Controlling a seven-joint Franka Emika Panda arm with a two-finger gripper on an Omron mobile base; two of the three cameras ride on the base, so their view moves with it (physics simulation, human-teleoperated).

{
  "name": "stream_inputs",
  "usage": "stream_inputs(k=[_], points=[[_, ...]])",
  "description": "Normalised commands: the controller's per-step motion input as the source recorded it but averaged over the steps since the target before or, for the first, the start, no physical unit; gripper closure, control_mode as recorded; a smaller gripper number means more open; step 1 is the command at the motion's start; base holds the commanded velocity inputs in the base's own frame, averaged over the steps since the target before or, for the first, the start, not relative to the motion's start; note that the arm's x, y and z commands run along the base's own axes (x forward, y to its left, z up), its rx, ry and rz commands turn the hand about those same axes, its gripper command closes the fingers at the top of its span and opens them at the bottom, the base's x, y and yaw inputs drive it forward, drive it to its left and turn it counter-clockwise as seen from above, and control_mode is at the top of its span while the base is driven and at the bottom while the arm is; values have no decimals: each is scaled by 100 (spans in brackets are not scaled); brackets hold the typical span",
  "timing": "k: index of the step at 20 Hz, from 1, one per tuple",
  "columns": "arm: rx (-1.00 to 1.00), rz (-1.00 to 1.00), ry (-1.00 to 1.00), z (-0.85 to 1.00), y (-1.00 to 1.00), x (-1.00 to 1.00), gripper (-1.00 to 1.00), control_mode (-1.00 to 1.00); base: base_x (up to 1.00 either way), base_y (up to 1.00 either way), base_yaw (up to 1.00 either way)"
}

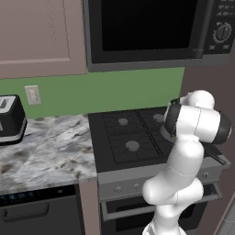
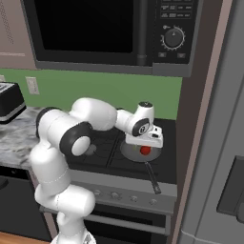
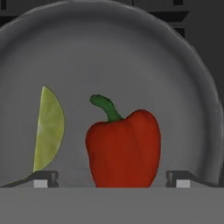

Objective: Put the lemon wedge and bell pepper in the pan. Then turn on the front right burner and set the heat to medium.

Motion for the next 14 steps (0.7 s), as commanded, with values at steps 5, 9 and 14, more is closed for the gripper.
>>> stream_inputs(k=[5, 9, 14], points=[[3, 2, -3, 26, 1, -37, -100, -100, 0, 0, 0], [4, 1, -1, 13, 1, -56, -100, -100, 0, 0, 0], [6, 0, -3, 10, 3, -74, -100, -100, 0, 0, 0]])
